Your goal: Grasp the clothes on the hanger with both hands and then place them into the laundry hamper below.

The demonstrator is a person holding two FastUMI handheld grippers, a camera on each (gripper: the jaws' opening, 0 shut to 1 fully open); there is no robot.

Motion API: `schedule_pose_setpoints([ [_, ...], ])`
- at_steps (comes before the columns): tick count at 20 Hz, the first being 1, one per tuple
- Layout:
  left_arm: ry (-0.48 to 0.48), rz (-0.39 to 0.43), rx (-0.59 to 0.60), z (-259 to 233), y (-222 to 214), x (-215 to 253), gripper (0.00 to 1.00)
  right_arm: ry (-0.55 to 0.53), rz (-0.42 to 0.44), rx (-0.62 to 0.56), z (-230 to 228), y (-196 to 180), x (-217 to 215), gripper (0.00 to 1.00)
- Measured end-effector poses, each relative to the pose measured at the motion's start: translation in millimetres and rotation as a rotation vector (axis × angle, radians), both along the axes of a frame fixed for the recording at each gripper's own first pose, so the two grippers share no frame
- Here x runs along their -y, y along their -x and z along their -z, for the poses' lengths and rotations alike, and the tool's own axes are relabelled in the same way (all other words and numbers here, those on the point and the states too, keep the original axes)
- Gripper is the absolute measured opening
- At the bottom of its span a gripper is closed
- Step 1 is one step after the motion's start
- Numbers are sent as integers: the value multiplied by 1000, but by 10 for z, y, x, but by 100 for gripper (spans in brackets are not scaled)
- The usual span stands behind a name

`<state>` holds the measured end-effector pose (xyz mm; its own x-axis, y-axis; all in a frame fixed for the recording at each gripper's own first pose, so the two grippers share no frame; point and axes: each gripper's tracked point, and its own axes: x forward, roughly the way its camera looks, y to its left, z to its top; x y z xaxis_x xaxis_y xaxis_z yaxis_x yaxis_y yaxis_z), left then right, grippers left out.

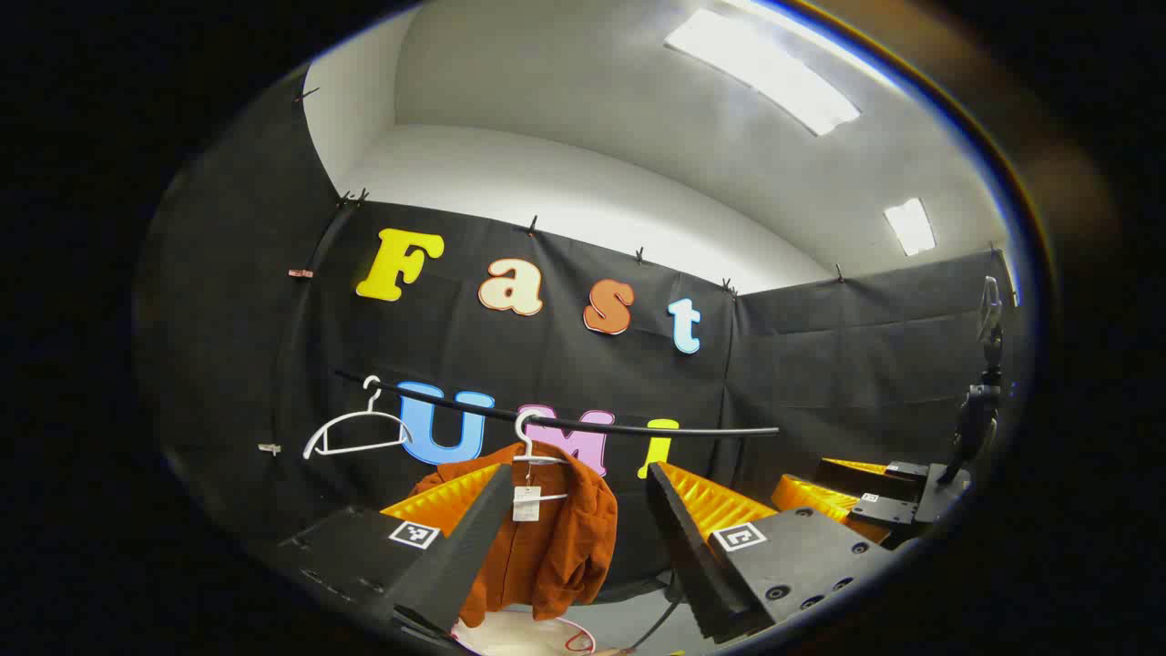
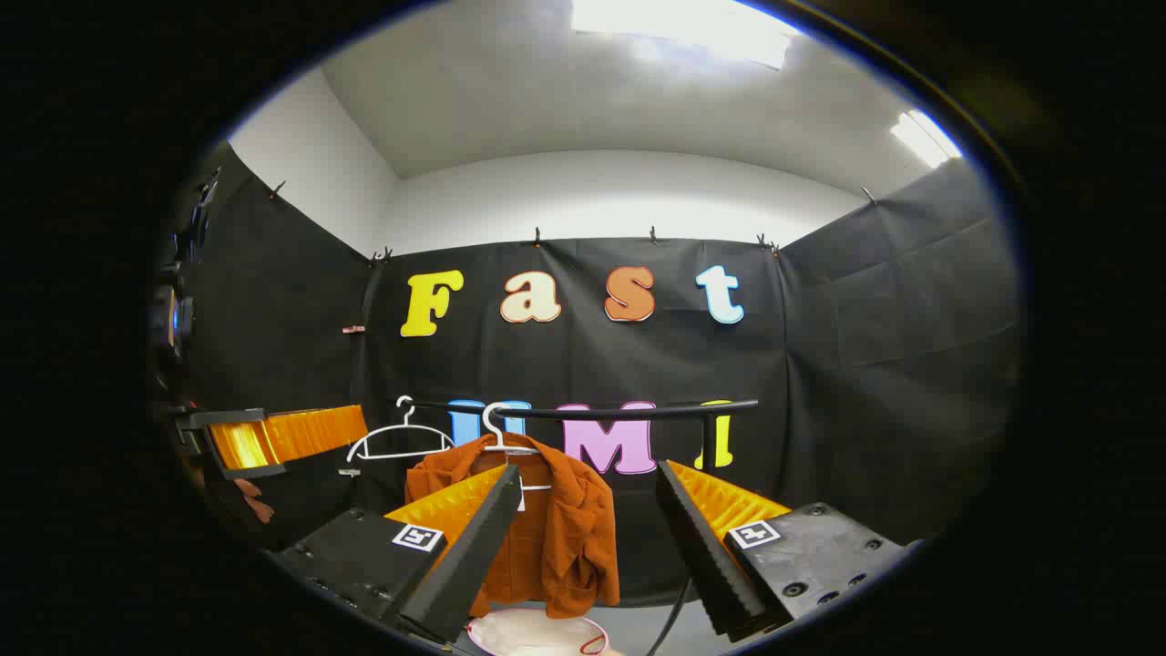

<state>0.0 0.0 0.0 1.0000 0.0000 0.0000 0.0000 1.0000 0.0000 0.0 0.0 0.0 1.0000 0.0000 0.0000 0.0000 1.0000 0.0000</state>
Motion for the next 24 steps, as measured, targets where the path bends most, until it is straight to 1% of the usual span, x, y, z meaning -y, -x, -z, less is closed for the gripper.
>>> schedule_pose_setpoints([
  [3, -17, 7, 7, -2, -30, 48, 93, 17, 14, 36, -97, -51, 74, 99],
  [5, -21, 6, 0, 26, -38, 66, 93, 7, -11, 39, -92, -51, 18, 98],
  [7, -26, 4, -2, 59, -48, 82, 93, 2, -20, 51, -134, -65, 32, 99],
  [8, -32, -3, -1, 58, -46, 75, 93, 4, -20, 57, -150, -73, 54, 98],
  [10, -40, -10, 0, 56, -48, 89, 93, -3, -27, 62, -172, -61, 61, 97],
  [11, -41, -12, 1, 46, -36, 101, 93, -8, -31, 65, -173, -67, 33, 96],
  [12, -41, -14, 5, 29, -22, 102, 93, -14, -34, 69, -173, -71, 23, 98],
  [14, -45, -28, 11, 17, 21, 78, 93, -19, -37, 74, -185, -78, 19, 98],
  [15, -48, -37, 12, 6, 43, 66, 93, -21, -41, 76, -188, -66, 11, 96],
  [16, -51, -43, 14, 13, 73, 55, 93, -22, -46, 74, -185, -58, 2, 98],
  [19, -57, -53, 22, -31, 148, 41, 93, -30, -66, 69, -195, -8, -58, 97],
  [24, -60, -64, 28, -50, 262, -57, 93, -18, -89, 63, -201, 61, -196, 97],
])
